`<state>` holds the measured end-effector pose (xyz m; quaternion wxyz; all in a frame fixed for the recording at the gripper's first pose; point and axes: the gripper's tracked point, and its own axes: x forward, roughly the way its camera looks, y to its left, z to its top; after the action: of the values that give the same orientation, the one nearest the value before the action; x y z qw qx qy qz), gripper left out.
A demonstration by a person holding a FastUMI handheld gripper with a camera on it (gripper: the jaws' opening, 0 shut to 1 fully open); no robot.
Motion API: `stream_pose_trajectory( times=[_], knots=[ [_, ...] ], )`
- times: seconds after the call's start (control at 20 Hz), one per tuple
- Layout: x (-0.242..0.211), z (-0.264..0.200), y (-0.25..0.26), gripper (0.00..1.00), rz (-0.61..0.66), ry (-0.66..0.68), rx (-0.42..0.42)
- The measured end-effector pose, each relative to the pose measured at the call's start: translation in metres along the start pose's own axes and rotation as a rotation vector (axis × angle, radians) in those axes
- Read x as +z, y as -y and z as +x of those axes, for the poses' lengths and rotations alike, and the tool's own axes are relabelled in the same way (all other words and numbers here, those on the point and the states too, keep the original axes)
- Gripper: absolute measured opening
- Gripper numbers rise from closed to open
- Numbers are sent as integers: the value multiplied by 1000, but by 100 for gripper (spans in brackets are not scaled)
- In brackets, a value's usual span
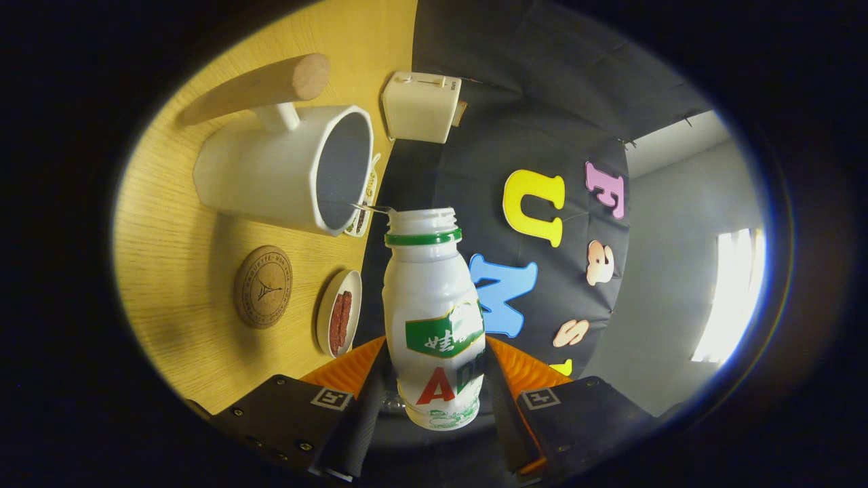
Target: Take the bottle from table, then pour the juice into the cup, finally place the bottle on the coaster
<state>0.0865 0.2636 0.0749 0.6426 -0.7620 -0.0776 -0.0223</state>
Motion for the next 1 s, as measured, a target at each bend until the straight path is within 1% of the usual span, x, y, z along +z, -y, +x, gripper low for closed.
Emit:
stream_pose_trajectory(
  times=[1.0],
  knots=[
    [2,-1,1,75,-65,22,-37]
  ],
)
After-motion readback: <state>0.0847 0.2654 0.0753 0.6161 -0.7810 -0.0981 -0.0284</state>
